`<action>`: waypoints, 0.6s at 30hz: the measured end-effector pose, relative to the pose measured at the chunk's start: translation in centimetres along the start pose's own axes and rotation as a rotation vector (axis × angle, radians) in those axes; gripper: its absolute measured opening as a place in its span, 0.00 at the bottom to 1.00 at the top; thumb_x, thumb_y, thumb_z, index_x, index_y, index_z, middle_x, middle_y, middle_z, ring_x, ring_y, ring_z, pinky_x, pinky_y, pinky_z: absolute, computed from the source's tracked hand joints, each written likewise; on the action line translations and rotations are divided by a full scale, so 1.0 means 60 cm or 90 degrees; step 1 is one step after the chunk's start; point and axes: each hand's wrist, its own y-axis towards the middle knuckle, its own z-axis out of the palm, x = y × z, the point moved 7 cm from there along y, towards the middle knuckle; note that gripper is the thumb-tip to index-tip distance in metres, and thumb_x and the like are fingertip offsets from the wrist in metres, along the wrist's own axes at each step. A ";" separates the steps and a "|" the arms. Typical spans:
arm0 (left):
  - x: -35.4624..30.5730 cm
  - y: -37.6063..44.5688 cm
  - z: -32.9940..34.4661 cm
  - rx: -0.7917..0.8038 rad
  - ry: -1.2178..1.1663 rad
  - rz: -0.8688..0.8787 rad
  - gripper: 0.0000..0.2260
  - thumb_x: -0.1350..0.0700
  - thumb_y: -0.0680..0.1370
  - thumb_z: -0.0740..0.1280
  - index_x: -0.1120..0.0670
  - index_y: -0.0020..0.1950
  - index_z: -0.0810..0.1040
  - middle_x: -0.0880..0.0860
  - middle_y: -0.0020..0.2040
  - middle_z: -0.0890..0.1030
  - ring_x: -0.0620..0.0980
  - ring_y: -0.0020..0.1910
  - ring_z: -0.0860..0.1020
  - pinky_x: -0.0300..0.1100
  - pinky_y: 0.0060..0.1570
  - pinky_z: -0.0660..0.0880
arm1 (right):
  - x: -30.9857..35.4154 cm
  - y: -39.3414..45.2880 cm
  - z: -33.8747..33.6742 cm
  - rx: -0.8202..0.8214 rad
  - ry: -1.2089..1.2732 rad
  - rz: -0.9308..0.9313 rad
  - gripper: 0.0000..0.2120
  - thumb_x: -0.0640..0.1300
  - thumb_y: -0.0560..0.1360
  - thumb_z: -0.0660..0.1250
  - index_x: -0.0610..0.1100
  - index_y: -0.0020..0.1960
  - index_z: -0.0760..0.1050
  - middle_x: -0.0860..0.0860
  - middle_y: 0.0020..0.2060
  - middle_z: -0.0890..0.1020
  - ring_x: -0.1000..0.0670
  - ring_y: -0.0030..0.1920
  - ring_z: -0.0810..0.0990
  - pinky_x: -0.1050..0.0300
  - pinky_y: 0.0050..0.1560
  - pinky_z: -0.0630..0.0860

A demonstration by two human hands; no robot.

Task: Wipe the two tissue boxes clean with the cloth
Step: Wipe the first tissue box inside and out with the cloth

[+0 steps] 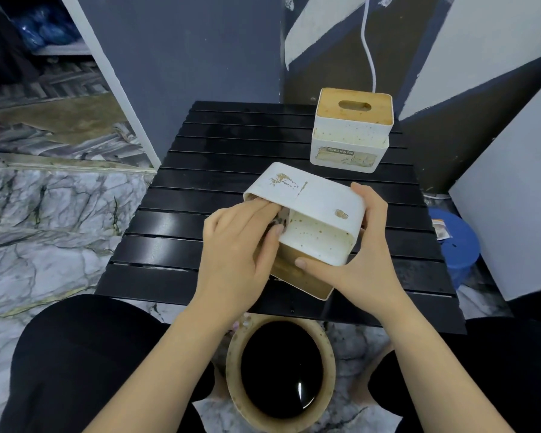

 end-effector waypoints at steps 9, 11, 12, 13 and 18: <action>-0.006 -0.038 -0.032 -0.054 0.037 -0.018 0.11 0.59 0.83 0.62 0.55 0.61 0.82 0.49 0.57 0.82 0.53 0.57 0.79 0.43 0.63 0.64 | -0.001 -0.002 0.000 0.006 0.011 0.017 0.58 0.46 0.61 0.86 0.54 0.79 0.53 0.58 0.73 0.64 0.58 0.74 0.66 0.63 0.69 0.73; -0.012 -0.047 -0.037 -0.060 0.038 -0.023 0.11 0.59 0.82 0.62 0.55 0.60 0.82 0.49 0.56 0.82 0.53 0.56 0.78 0.43 0.62 0.64 | 0.000 -0.005 0.001 0.005 0.015 0.021 0.59 0.44 0.61 0.87 0.55 0.80 0.52 0.61 0.73 0.62 0.60 0.74 0.65 0.64 0.69 0.72; -0.015 -0.050 -0.039 -0.062 0.036 -0.023 0.11 0.59 0.82 0.63 0.55 0.60 0.82 0.49 0.56 0.82 0.53 0.55 0.78 0.44 0.60 0.65 | -0.001 -0.006 0.001 0.005 0.018 0.020 0.60 0.42 0.62 0.87 0.55 0.80 0.51 0.63 0.73 0.62 0.61 0.74 0.65 0.65 0.70 0.71; -0.020 -0.054 -0.039 -0.063 0.034 -0.022 0.11 0.60 0.82 0.63 0.56 0.60 0.82 0.50 0.57 0.81 0.54 0.55 0.77 0.45 0.60 0.66 | -0.001 -0.006 0.002 0.008 0.023 0.017 0.60 0.41 0.62 0.87 0.54 0.81 0.50 0.64 0.73 0.61 0.62 0.74 0.64 0.64 0.71 0.71; -0.054 -0.072 -0.019 -0.038 0.025 0.017 0.14 0.57 0.84 0.59 0.61 0.60 0.81 0.59 0.70 0.76 0.62 0.67 0.75 0.58 0.66 0.69 | -0.008 -0.009 0.009 0.033 0.051 0.031 0.68 0.45 0.60 0.87 0.54 0.83 0.43 0.58 0.78 0.61 0.58 0.78 0.64 0.52 0.75 0.70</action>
